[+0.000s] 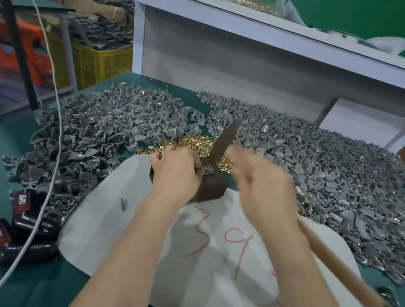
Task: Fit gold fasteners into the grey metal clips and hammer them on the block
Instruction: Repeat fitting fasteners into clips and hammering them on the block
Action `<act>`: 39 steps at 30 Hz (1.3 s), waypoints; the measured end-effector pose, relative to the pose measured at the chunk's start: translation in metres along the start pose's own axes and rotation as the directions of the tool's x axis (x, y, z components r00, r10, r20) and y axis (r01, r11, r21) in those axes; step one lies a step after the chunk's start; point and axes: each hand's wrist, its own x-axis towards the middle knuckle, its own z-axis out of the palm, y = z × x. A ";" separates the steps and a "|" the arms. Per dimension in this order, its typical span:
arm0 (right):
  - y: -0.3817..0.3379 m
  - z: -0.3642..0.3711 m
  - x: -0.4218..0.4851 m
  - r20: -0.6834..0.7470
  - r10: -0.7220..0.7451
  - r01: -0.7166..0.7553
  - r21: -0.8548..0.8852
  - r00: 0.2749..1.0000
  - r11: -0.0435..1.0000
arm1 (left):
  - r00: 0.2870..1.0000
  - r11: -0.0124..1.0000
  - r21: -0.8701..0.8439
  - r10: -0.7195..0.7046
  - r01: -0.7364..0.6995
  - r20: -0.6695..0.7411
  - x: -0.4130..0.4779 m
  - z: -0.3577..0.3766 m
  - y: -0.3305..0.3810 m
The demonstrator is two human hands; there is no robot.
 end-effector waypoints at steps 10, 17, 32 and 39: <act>0.002 0.011 -0.007 0.146 0.001 0.002 -0.016 0.989 1.000 | 1.000 0.999 0.042 0.010 -0.010 0.004 0.001 -0.001 0.000; 0.000 0.005 0.000 -0.031 0.021 -0.017 0.102 0.999 0.995 | 1.000 0.999 0.039 0.005 -0.005 -0.007 -0.001 0.000 -0.001; 0.054 0.031 0.012 0.459 0.415 -0.408 -0.121 0.785 0.905 | 1.000 1.000 0.021 -0.010 0.010 0.009 -0.002 -0.002 0.001; 0.033 0.028 0.020 0.250 0.182 -0.214 0.110 0.951 0.971 | 0.999 0.999 -0.039 0.034 -0.034 0.000 -0.001 -0.002 0.002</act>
